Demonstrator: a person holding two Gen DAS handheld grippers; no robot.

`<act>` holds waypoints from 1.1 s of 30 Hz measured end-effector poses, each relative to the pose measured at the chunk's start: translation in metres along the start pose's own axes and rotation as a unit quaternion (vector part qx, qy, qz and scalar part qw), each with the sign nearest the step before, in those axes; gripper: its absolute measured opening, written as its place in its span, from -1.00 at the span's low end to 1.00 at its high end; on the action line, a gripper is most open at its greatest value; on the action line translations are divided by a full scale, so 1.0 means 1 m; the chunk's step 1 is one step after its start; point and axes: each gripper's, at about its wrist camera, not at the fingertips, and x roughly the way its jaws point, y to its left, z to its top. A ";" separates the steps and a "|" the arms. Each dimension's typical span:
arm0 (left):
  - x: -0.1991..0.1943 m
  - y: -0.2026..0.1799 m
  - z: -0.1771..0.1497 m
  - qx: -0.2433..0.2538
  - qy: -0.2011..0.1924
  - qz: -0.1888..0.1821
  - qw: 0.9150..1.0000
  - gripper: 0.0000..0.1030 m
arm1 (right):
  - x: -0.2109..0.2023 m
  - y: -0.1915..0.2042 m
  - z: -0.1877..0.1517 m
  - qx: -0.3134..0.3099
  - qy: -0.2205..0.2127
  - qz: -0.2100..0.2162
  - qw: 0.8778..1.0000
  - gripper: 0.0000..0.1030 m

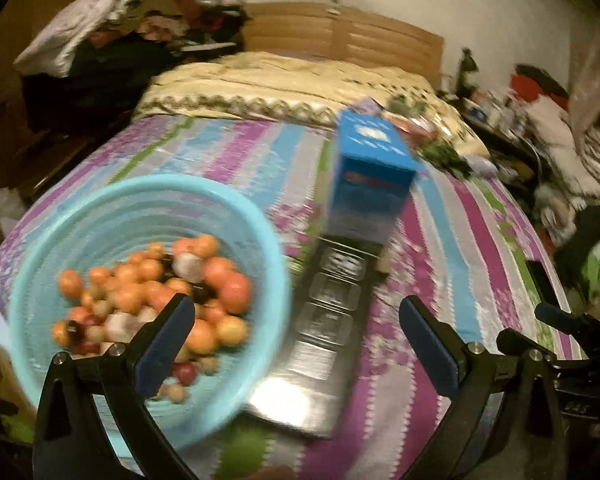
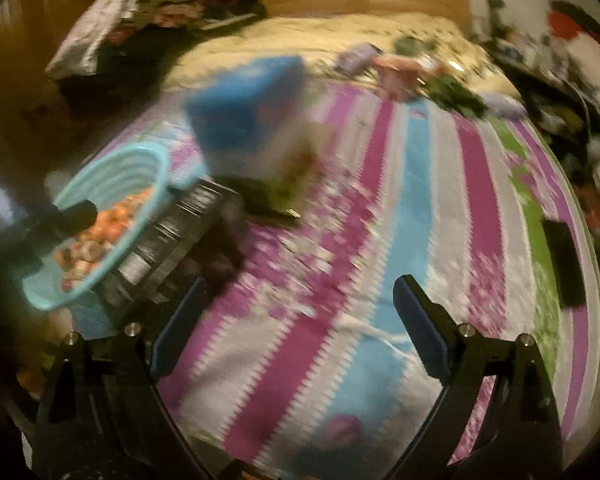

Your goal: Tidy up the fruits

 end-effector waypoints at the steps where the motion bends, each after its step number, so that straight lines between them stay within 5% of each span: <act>1: 0.006 -0.014 -0.003 0.015 0.007 -0.006 1.000 0.99 | 0.000 -0.011 -0.007 0.010 0.006 -0.007 1.000 0.84; 16: 0.064 -0.147 -0.049 0.118 0.076 -0.059 0.988 0.99 | 0.005 -0.113 -0.068 0.085 0.033 -0.100 0.991 0.85; 33: 0.132 -0.177 -0.064 0.128 0.124 -0.034 0.983 0.99 | 0.044 -0.166 -0.069 0.107 0.048 -0.125 0.985 0.89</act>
